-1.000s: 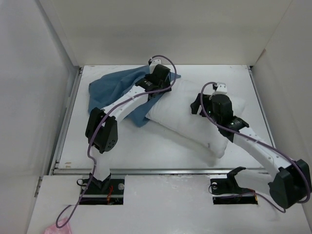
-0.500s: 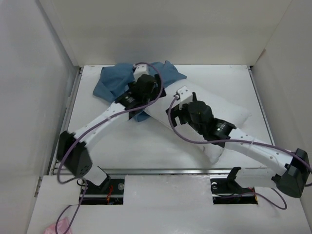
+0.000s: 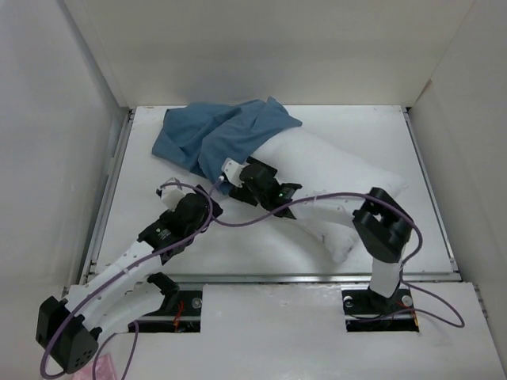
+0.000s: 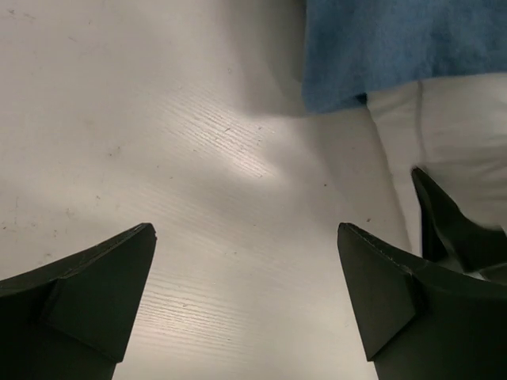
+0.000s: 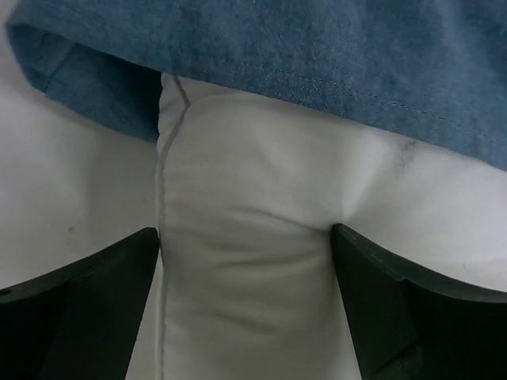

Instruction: Put the pillow into the pillowcase

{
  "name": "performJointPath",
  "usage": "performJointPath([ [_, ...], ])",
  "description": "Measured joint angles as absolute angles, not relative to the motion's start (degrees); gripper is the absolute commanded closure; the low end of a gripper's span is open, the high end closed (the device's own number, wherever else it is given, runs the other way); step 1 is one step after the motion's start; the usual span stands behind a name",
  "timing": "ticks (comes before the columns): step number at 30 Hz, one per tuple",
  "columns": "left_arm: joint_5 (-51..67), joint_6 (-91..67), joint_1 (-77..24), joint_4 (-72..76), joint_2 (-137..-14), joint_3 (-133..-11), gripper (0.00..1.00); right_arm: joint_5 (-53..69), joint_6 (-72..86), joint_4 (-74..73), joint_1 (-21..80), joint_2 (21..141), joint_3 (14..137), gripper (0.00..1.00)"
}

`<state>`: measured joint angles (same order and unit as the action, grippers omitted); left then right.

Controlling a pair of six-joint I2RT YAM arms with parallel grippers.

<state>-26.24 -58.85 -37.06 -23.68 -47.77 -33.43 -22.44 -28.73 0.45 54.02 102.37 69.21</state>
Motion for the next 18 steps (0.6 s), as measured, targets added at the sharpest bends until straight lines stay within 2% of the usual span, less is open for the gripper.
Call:
performJointPath([
  [1, -26.1, -59.4, -37.0, -23.9, -47.3, -33.3, 0.0, -23.3, -28.7, 0.6, 53.8, 105.0, 71.2, 0.26],
  [4, -26.1, -60.5, -37.1, -23.6, -46.1, -33.3, 0.0, -25.4, -27.2, 1.8, 52.1, 110.5, 75.0, 0.55],
  [6, -26.2, -60.9, -37.0, -23.4, -46.1, -33.3, 0.0, -26.1, -25.6, 2.8, 50.8, 111.4, 75.8, 0.95],
  [7, -26.2, -61.0, -37.1, -23.4, -46.4, -33.3, 0.0, -26.5, -24.4, 3.3, 50.2, 111.4, 76.0, 1.0],
  [13, -25.9, -60.3, -37.1, -18.2, -51.8, -33.3, 0.0, -26.7, -18.7, 3.8, 47.2, 108.8, 76.3, 1.0],
  [18, -26.0, -56.5, -37.0, -5.8, -61.6, -33.1, 0.0, -22.3, -15.5, -0.3, 44.0, 101.1, 76.2, 1.0],
])
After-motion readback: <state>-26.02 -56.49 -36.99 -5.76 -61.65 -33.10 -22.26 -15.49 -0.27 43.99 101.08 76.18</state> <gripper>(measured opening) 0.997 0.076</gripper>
